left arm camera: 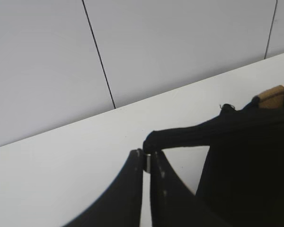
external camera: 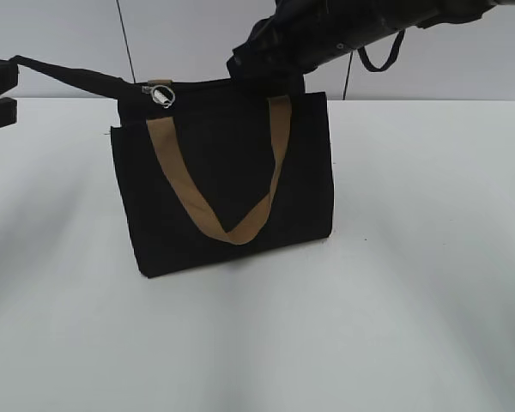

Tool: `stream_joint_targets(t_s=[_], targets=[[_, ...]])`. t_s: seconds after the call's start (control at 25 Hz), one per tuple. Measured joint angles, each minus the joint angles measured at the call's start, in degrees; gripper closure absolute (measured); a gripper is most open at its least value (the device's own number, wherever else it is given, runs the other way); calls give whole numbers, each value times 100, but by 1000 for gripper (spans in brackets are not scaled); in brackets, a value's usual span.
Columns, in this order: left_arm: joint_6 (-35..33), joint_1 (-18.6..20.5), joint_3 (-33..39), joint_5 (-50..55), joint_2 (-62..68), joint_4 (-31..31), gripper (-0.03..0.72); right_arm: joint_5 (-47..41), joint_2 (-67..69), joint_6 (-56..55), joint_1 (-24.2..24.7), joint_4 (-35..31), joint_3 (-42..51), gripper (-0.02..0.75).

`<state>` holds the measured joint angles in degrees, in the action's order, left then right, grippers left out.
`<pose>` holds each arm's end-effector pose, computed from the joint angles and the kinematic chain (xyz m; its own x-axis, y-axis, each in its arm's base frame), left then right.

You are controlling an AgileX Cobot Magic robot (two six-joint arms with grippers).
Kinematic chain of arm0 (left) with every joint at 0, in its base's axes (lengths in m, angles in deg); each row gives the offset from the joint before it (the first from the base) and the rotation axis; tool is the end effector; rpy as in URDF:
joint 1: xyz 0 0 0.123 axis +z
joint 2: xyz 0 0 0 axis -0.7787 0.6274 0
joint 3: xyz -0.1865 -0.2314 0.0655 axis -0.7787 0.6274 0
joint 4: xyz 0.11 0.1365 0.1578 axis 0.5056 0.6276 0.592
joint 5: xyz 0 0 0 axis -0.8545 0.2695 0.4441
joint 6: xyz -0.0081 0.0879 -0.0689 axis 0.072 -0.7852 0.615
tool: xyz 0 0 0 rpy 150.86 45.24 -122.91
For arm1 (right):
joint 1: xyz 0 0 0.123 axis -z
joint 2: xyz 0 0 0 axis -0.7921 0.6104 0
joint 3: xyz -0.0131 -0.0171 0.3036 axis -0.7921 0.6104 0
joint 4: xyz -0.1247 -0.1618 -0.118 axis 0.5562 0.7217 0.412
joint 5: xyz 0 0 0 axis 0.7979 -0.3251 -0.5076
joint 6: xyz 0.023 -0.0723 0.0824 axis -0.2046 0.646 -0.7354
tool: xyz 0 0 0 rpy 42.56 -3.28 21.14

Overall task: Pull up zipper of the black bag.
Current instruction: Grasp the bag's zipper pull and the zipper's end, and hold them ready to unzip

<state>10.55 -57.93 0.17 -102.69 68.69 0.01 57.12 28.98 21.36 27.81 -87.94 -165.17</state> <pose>0.2646 -0.0506 0.2840 -0.2263 0.2518 -0.9410 0.3379 0.9263 0.1666 0.3792 0.2233 0.2794 -0.4649 -0.3512 -0.8127 -0.7410 0.6567 0.1401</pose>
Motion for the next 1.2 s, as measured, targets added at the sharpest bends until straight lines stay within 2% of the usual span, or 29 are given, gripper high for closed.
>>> stream_joint_targets(t_s=[0.16, 0.32, 0.44, 0.6, 0.88, 1.2], targets=[[0, 0, 0, -6, 0, 0, 688, -278, 0, 556, -90, -77, 0, 731], [0, 0, 0, -142, 0, 0, 688, -434, 0, 1373, -333, -267, 0, 554], [0, 5, 0, -327, 0, 0, 688, -362, 0, 1635, -477, -298, 0, 467], [0, -10, 0, -604, -2, -3, 688, -180, 98, 1714, -576, -329, -78, 443], [6, -330, 0, -705, -2, -19, 688, -164, 532, 1714, -700, -371, -414, 439], [6, -348, 0, -710, -2, -25, 688, 72, 738, 1720, -700, -514, -485, 437]])
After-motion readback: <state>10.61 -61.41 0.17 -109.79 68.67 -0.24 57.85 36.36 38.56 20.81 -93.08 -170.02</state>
